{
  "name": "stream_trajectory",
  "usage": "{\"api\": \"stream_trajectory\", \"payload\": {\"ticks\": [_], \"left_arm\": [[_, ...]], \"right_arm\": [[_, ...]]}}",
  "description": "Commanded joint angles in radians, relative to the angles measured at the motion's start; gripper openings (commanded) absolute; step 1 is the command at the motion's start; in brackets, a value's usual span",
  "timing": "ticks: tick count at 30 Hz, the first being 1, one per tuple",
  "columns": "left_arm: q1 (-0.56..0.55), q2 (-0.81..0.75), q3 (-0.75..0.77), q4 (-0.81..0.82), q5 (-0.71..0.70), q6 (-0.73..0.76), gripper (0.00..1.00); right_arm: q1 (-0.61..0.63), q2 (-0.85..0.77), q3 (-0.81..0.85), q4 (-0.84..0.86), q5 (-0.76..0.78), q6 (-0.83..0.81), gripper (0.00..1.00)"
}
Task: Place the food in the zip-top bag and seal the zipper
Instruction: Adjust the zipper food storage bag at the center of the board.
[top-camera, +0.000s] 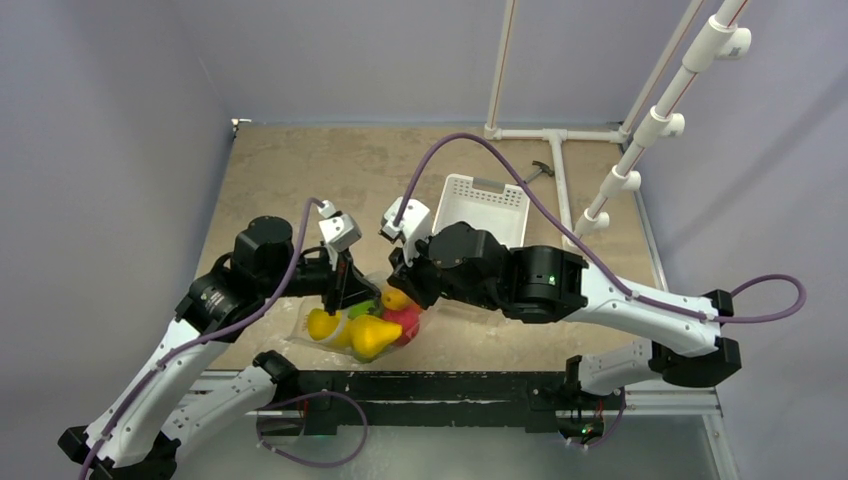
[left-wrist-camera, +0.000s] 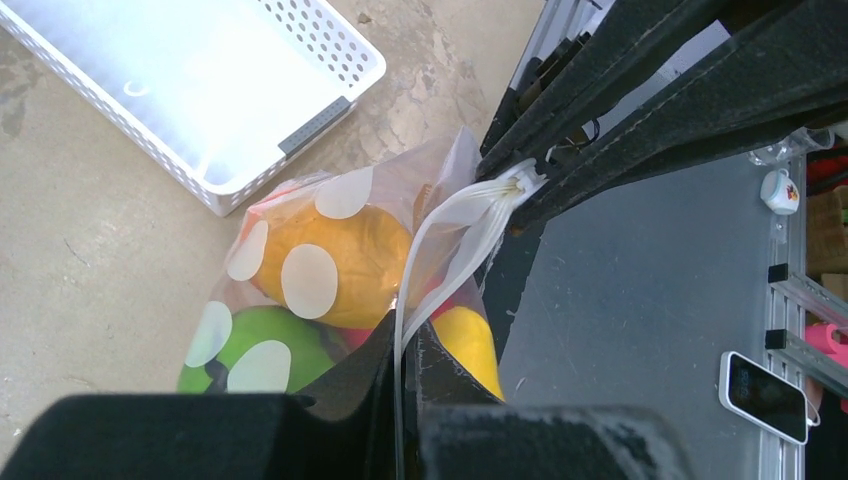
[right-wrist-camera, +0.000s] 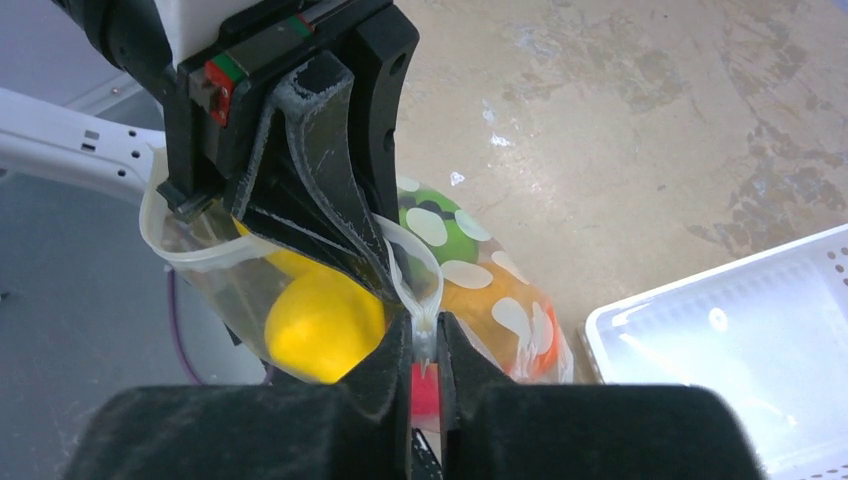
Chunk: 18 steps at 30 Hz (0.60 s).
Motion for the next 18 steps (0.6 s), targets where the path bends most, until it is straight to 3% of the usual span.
{"api": "stream_trajectory", "payload": {"ticks": [1, 5, 9, 18], "left_arm": [[-0.004, -0.017, 0.050, -0.004, 0.038, 0.010, 0.00], [-0.004, -0.029, 0.059, 0.003, 0.072, 0.000, 0.00], [-0.004, -0.042, 0.060, 0.017, 0.092, -0.010, 0.00], [-0.005, -0.052, 0.075, 0.020, 0.155, -0.013, 0.00]], "right_arm": [[-0.002, -0.094, -0.050, 0.143, 0.015, -0.037, 0.16], [-0.001, -0.168, -0.133, 0.235, -0.003, -0.086, 0.34], [-0.002, -0.250, -0.251, 0.381, -0.063, -0.148, 0.46], [-0.001, -0.471, -0.536, 0.693, -0.247, -0.356, 0.55]]}}
